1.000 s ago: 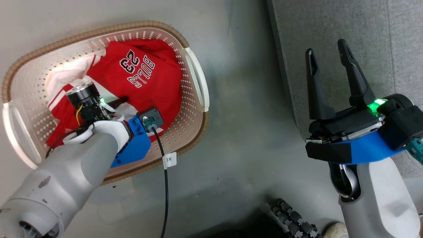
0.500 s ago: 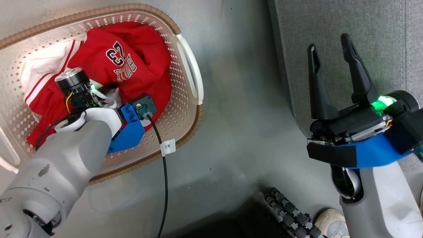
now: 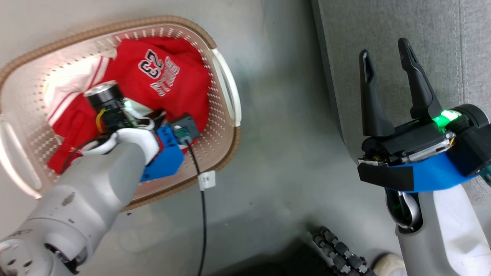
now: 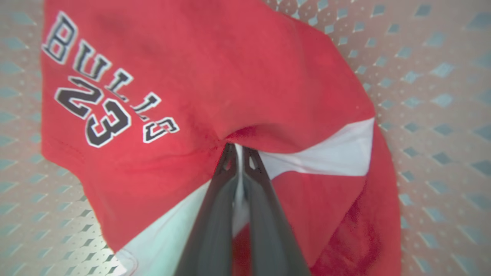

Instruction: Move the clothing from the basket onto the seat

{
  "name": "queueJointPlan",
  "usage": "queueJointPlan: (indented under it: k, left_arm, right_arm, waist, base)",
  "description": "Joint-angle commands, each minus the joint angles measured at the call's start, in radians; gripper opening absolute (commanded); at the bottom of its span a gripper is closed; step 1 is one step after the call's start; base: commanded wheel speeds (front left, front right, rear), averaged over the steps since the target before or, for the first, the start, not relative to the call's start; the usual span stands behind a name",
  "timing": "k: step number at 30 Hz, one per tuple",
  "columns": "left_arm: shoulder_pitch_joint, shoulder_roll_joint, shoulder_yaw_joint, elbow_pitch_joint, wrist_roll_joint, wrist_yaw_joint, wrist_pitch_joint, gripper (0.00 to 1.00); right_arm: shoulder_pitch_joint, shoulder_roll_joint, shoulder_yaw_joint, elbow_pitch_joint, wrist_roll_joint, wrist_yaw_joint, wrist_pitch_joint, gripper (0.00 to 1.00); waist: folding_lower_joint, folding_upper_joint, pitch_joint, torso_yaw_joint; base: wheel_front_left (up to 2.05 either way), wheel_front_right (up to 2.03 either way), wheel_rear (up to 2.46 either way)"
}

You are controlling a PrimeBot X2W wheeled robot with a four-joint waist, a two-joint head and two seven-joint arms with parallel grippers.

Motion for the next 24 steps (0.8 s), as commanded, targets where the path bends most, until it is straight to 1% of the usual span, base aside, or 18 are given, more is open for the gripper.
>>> queueJointPlan:
  k: [1, 7, 15, 20, 24]
  left_arm:
    - [0.006, -0.012, -0.002, -0.009, -0.009, -0.001, -0.02, 0.0]
    - [0.022, -0.054, -0.002, -0.027, -0.042, -0.001, -0.089, 0.0]
    - [0.043, -0.103, -0.002, -0.047, -0.136, -0.001, -0.191, 0.0]
    - [0.057, -0.117, -0.002, -0.063, -0.213, -0.001, -0.234, 0.0]
    - [0.07, -0.117, -0.001, -0.084, -0.269, -0.001, -0.255, 0.0]
  right_arm:
    - [-0.02, -0.001, -0.005, 0.005, -0.005, 0.0, -0.004, 1.0]
    - [-0.017, -0.001, -0.01, 0.027, -0.026, 0.0, -0.004, 1.0]
    - [0.005, -0.001, -0.027, 0.064, -0.063, 0.0, -0.004, 1.0]
    - [0.033, -0.001, -0.041, 0.092, -0.08, 0.0, -0.004, 1.0]
    - [0.056, -0.002, -0.044, 0.111, -0.087, 0.0, -0.004, 1.0]
  waist:
    - [0.0, 0.0, -0.026, 0.019]
    - [0.0, 0.0, -0.106, 0.067]
    - [0.0, 0.0, -0.235, 0.137]
    - [0.0, 0.0, -0.327, 0.173]
    - [0.0, 0.0, -0.404, 0.192]
  base:
    - [0.0, 0.0, 0.0]
    - [0.0, 0.0, 0.0]
    - [0.0, 0.0, 0.0]
    - [0.0, 0.0, 0.0]
    - [0.0, 0.0, 0.0]
